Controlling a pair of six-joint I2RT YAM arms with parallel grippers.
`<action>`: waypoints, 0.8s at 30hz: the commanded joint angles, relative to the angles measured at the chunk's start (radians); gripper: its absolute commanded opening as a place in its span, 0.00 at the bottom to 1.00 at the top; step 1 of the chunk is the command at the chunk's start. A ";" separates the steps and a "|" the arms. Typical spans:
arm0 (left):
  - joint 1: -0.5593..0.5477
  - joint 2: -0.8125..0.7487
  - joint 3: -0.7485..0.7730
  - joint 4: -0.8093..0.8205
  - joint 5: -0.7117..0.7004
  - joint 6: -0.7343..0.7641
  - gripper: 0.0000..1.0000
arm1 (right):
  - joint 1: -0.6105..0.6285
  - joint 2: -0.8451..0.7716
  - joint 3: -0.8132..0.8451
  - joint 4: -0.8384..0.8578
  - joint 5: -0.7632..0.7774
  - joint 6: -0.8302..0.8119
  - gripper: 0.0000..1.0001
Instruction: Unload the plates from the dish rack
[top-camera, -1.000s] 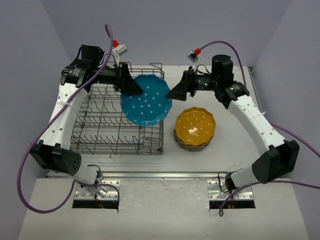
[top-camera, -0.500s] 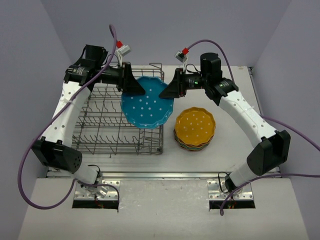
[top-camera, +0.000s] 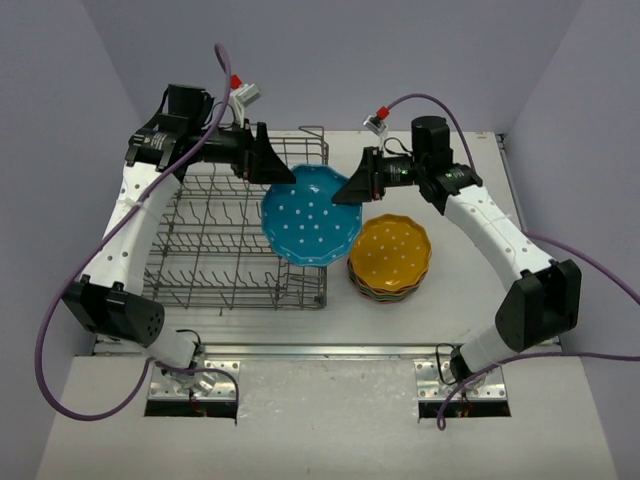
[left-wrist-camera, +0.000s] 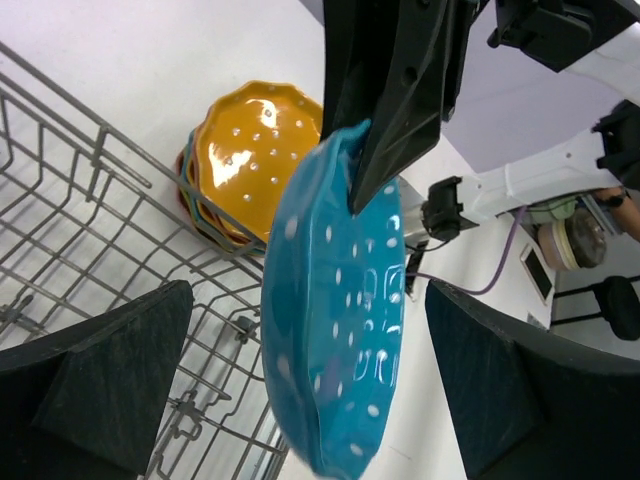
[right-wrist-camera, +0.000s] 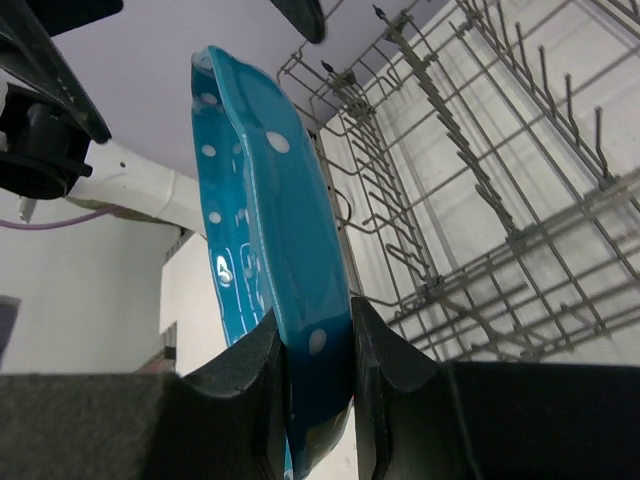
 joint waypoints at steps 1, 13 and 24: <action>-0.007 -0.018 0.053 0.034 -0.092 -0.001 1.00 | -0.136 -0.115 -0.037 0.147 -0.128 0.135 0.00; 0.042 -0.013 0.091 0.054 -0.214 -0.034 1.00 | -0.503 -0.231 -0.192 -0.172 -0.179 -0.123 0.00; 0.055 -0.019 0.111 0.049 -0.236 -0.028 1.00 | -0.520 -0.141 -0.173 -0.462 0.133 -0.418 0.00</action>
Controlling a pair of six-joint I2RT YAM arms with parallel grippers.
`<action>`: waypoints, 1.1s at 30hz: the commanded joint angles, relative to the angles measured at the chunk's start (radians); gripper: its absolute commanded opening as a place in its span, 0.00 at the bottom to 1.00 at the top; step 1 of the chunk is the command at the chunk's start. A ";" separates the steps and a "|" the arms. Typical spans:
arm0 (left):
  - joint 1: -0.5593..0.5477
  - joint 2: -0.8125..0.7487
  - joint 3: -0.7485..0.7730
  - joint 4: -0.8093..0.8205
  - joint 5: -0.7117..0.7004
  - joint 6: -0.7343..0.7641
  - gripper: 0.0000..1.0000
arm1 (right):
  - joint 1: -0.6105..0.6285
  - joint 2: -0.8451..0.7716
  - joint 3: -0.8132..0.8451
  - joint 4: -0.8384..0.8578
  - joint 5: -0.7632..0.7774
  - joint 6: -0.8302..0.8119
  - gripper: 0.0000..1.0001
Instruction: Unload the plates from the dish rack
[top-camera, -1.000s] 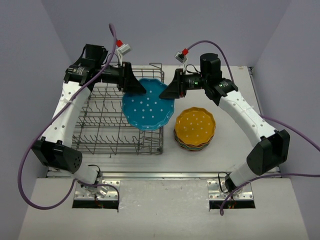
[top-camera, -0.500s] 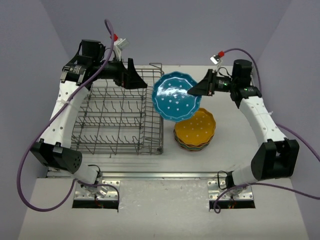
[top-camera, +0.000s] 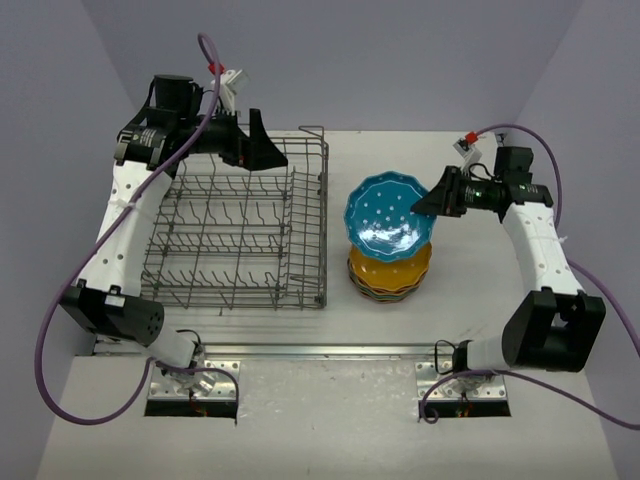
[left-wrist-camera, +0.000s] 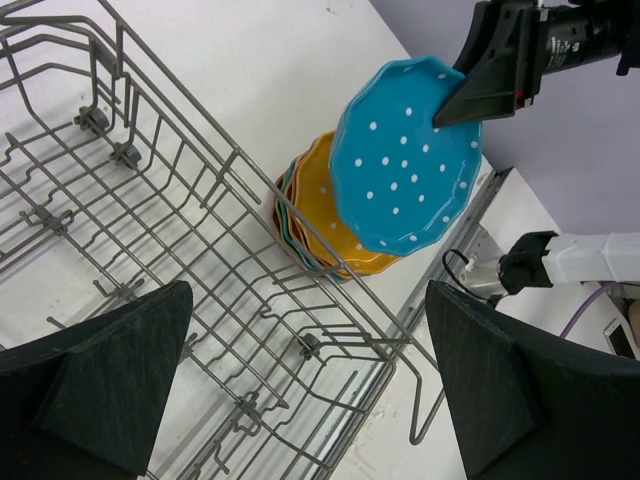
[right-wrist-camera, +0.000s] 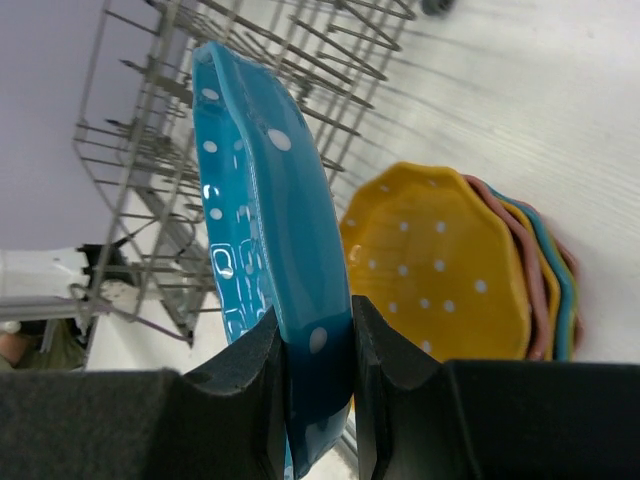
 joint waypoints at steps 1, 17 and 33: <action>0.021 -0.022 0.039 0.038 -0.006 -0.004 1.00 | -0.002 0.040 0.033 -0.072 0.053 -0.110 0.00; 0.038 -0.022 0.019 0.040 0.007 -0.003 1.00 | 0.023 0.169 0.028 -0.166 0.085 -0.244 0.00; 0.120 -0.058 -0.076 0.022 -0.100 0.006 1.00 | 0.061 0.083 0.168 -0.245 0.215 -0.254 0.64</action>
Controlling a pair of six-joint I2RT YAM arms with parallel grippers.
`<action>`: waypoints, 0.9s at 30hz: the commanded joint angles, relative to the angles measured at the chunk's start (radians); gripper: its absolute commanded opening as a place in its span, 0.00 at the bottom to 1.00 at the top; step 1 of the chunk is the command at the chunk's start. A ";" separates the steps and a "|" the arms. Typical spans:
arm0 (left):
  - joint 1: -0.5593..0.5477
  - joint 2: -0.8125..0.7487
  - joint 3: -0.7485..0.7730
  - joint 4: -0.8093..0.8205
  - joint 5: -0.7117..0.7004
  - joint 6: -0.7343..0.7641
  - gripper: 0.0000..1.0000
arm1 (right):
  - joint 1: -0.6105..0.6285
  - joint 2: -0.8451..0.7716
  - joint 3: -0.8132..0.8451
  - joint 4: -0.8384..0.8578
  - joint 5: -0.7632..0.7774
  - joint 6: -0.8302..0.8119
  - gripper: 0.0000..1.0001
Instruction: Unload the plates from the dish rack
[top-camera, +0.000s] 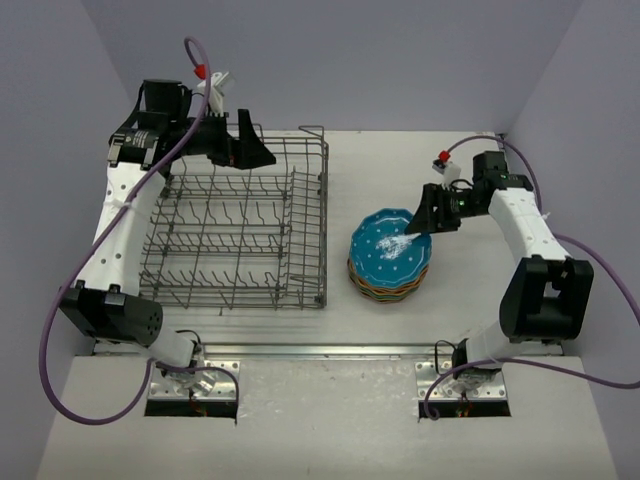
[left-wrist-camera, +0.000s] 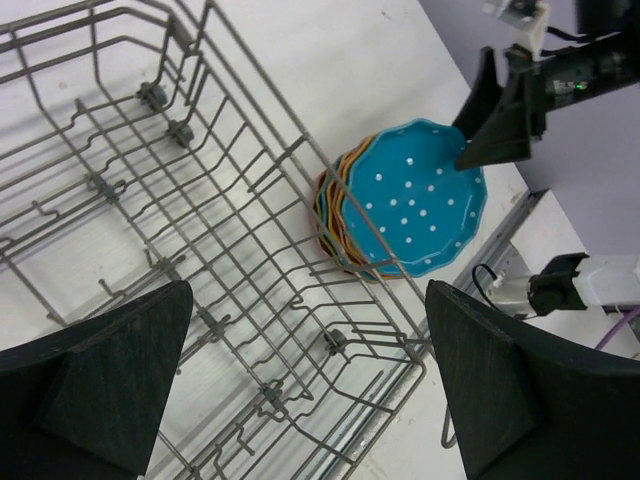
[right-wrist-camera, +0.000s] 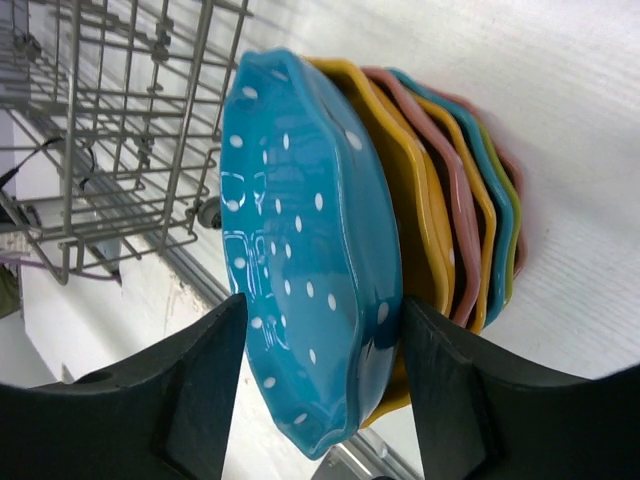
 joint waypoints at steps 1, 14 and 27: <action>0.078 -0.051 -0.048 0.020 -0.101 -0.003 1.00 | 0.005 -0.094 0.166 -0.029 0.045 -0.009 0.66; 0.174 -0.336 -0.430 0.283 -0.494 0.150 1.00 | 0.005 -0.435 0.025 0.186 0.325 0.031 0.99; 0.172 -0.498 -0.752 0.436 -0.678 0.232 1.00 | 0.005 -0.599 -0.268 0.368 0.430 0.093 0.99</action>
